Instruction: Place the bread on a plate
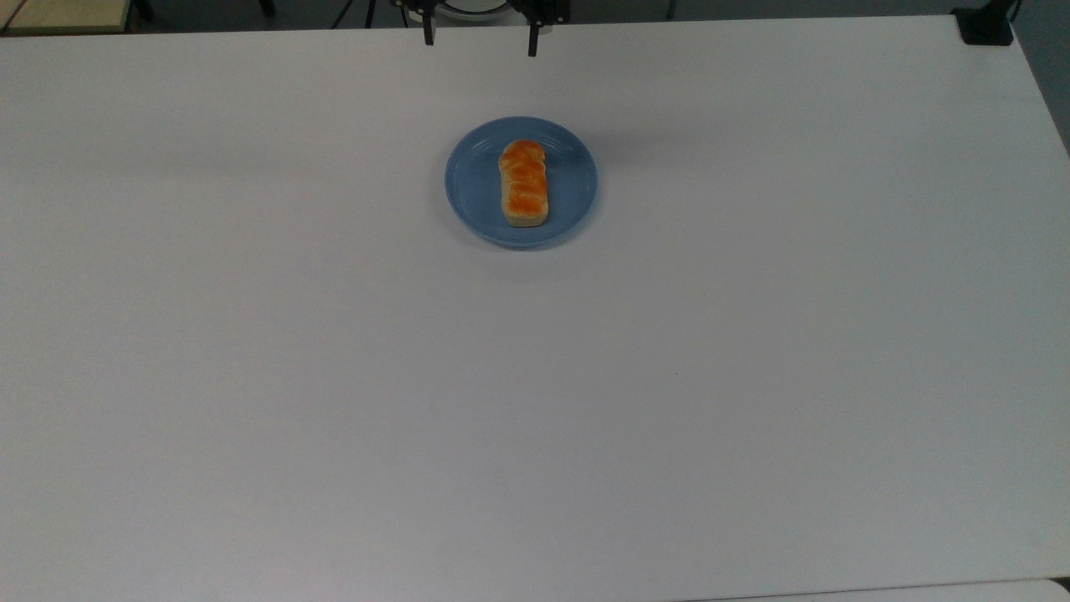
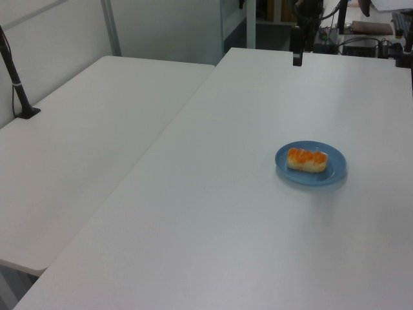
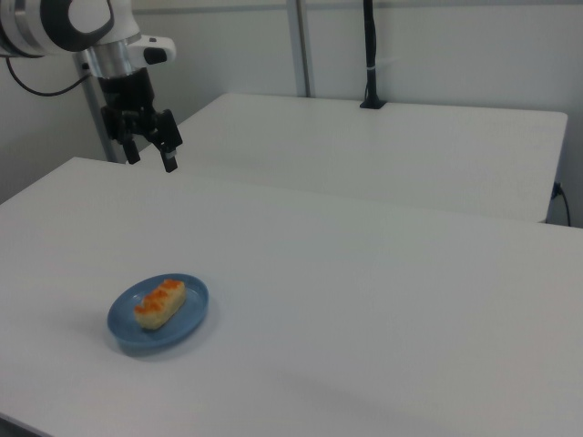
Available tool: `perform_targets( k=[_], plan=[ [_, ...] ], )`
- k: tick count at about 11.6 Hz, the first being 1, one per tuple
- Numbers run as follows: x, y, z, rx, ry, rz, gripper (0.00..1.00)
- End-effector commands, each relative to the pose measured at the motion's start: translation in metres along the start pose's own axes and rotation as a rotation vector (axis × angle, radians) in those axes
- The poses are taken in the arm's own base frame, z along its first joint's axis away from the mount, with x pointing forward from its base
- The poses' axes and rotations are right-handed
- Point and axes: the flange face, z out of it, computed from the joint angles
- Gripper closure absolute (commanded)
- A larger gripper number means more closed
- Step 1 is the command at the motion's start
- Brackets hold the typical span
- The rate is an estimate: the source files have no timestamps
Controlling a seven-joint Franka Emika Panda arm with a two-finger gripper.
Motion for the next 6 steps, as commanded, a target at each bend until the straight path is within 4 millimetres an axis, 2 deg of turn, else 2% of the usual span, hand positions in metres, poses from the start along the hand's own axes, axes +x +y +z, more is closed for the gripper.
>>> perform_targets(
  k=[1, 2, 3, 6],
  plan=[
    [-0.006, 0.022, -0.013, 0.004, 0.001, -0.012, 0.00],
    [-0.006, 0.036, -0.015, 0.007, 0.004, -0.015, 0.00],
    [-0.009, 0.035, -0.021, 0.009, 0.015, -0.025, 0.00],
    [-0.010, 0.036, -0.021, 0.012, 0.013, -0.020, 0.00]
  ],
)
